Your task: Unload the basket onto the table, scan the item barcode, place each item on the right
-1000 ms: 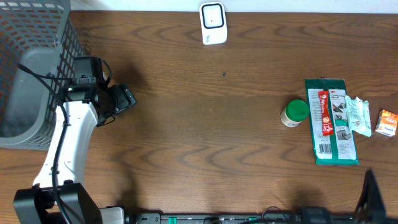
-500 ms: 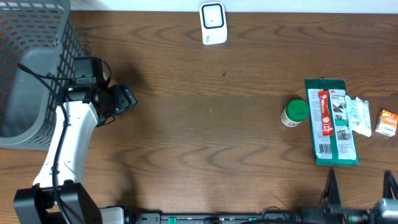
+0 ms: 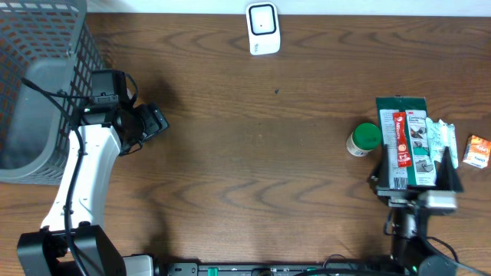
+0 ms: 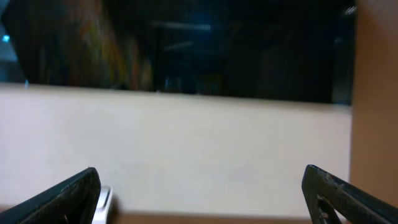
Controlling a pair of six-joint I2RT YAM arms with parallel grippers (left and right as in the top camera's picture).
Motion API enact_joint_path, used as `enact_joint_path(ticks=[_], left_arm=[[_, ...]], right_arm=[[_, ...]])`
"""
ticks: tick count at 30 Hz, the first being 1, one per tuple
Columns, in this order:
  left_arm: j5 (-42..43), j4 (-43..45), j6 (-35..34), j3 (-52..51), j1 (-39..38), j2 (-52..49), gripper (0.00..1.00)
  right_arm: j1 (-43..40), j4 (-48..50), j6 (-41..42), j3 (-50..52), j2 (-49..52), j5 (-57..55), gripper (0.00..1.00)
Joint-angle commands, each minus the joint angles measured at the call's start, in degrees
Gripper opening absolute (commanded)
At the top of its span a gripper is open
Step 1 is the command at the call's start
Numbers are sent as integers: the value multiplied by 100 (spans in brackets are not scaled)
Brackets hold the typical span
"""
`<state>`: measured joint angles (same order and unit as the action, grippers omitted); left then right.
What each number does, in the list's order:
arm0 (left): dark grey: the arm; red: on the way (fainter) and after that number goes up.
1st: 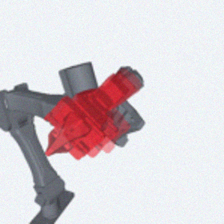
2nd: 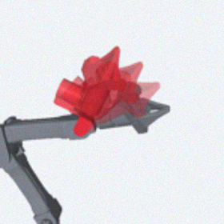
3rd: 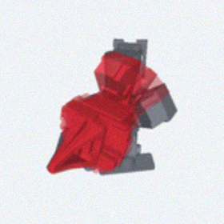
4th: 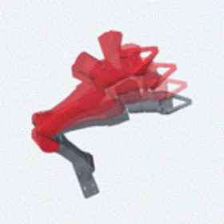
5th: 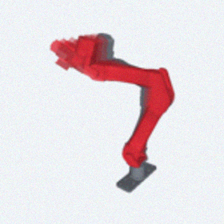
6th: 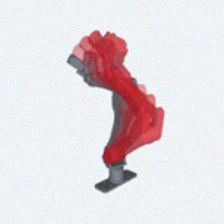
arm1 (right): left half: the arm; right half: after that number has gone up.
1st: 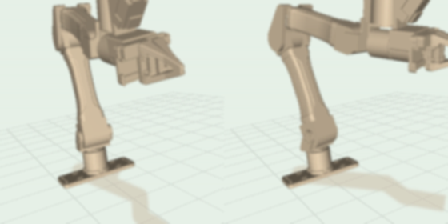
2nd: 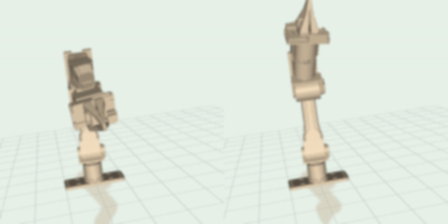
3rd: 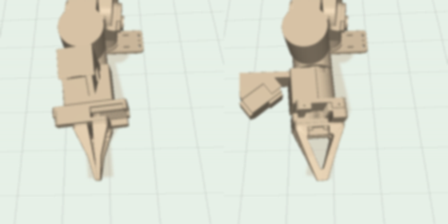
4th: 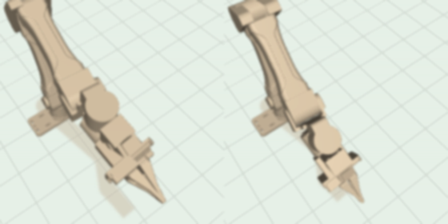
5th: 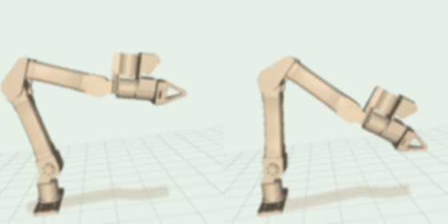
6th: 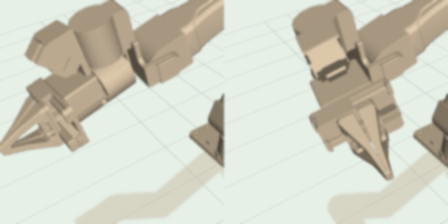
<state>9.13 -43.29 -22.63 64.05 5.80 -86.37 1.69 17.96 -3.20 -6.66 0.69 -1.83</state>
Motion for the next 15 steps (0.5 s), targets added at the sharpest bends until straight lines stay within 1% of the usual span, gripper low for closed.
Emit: enact_joint_path(ticks=[1, 3, 6, 10, 12, 15], left_arm=[[52, -20, 33, -57, 24, 31, 88], [52, -20, 33, -57, 24, 31, 88], [52, -20, 33, -57, 24, 31, 88], [52, -20, 33, -57, 24, 31, 88], [52, -20, 33, -57, 24, 31, 88], [52, -20, 31, -57, 24, 31, 88]], right_arm=[[-50, 85, -24, 393, -35, 286, 99], [-87, 59, -24, 551, -35, 326, 99], [-136, -487, -26, 634, -37, 343, 99], [-138, -1740, -26, 634, -37, 343, 99], [-138, -2179, -31, 634, -37, 341, 99], [-138, -2225, -184, 634, -37, 284, 99]])
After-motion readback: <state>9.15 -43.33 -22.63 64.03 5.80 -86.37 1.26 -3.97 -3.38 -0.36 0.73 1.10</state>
